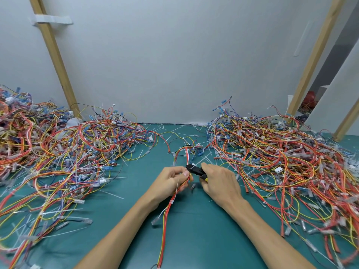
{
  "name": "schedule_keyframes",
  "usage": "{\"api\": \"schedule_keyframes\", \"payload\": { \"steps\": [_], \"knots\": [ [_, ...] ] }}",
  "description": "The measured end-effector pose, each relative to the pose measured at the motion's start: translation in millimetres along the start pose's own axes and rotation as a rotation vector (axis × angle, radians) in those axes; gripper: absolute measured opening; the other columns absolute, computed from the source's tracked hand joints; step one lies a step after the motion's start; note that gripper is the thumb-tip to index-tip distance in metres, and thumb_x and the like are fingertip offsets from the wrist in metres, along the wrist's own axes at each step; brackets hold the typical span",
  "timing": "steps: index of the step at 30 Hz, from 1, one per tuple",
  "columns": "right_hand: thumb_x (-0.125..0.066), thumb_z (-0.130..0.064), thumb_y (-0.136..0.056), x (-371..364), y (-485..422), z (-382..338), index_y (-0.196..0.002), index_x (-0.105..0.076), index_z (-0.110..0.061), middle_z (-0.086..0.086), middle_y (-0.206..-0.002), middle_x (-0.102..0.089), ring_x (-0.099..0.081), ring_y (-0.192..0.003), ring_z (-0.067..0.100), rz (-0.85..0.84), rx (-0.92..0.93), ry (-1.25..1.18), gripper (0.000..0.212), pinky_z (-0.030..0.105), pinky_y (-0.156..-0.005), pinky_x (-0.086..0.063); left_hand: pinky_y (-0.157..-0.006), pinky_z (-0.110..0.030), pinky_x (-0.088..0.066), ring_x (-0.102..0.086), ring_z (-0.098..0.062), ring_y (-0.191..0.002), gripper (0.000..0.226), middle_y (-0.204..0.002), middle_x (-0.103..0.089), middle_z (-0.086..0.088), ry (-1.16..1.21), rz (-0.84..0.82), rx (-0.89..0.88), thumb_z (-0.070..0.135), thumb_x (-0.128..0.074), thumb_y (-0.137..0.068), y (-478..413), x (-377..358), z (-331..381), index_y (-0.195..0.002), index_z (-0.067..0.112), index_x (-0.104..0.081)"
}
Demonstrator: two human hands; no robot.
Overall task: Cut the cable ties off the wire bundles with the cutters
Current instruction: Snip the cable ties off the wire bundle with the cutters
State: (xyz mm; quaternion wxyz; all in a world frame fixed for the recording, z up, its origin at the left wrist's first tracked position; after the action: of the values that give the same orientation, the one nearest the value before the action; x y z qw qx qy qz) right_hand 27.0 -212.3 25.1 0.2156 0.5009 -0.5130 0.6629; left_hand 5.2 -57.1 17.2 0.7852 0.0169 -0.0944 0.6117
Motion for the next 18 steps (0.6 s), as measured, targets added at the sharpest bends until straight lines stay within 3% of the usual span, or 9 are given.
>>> {"api": "schedule_keyframes", "payload": {
  "steps": [9, 13, 15, 18],
  "knots": [
    [-0.058, -0.030, -0.087, 0.1, 0.5, 0.6, -0.086, -0.043, -0.021, 0.000, -0.080, -0.063, -0.060, -0.077, 0.029, 0.008, -0.015, 0.001, 0.017, 0.034, -0.058, -0.032, -0.048, -0.026, -0.024, -0.036, -0.008, -0.044, 0.032, -0.054, -0.047, 0.000, -0.005, 0.010, 0.014, 0.017, -0.047, -0.102, -0.4, 0.0, 0.4, -0.075, 0.017, -0.063],
    [-0.078, -0.021, -0.071, 7.0, 0.7, -2.3, -0.077, -0.049, -0.017, 0.001, -0.066, -0.058, -0.055, -0.061, 0.027, 0.077, 0.027, 0.044, 0.030, 0.030, -0.052, -0.030, -0.048, -0.026, -0.023, -0.035, -0.006, -0.042, 0.034, -0.052, -0.046, 0.004, 0.009, 0.013, 0.015, 0.017, -0.048, -0.101, 0.9, 0.7, 2.8, -0.072, 0.021, -0.065],
    [-0.085, -0.016, -0.059, 10.2, 1.2, -3.9, -0.077, -0.057, -0.014, 0.000, -0.065, -0.058, -0.054, -0.058, 0.025, 0.124, 0.048, 0.043, 0.034, 0.028, -0.051, -0.037, -0.049, -0.026, -0.022, -0.035, -0.006, -0.043, 0.038, -0.052, -0.046, 0.003, 0.011, 0.020, 0.014, 0.016, -0.049, -0.100, 1.7, 1.2, 4.3, -0.067, 0.024, -0.066],
    [-0.081, -0.016, -0.066, 9.0, 0.5, -4.1, -0.087, -0.061, -0.012, 0.002, -0.075, -0.061, -0.056, -0.069, 0.026, 0.137, 0.056, -0.024, 0.029, 0.034, -0.061, -0.047, -0.049, -0.027, -0.021, -0.035, -0.007, -0.044, 0.041, -0.053, -0.046, 0.001, 0.004, 0.024, 0.008, 0.013, -0.049, -0.100, 2.5, 1.6, 5.6, -0.065, 0.026, -0.066]
  ]
}}
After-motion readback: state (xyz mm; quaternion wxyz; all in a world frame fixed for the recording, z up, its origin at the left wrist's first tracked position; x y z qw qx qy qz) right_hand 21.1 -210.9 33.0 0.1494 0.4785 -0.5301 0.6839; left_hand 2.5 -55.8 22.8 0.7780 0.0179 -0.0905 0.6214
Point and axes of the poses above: each hand's wrist, its own y-axis away from the middle knuckle, its own x-axis out of the back of the hand, z = x × y, the point moved 4 cm from there along -y, towards the middle knuckle
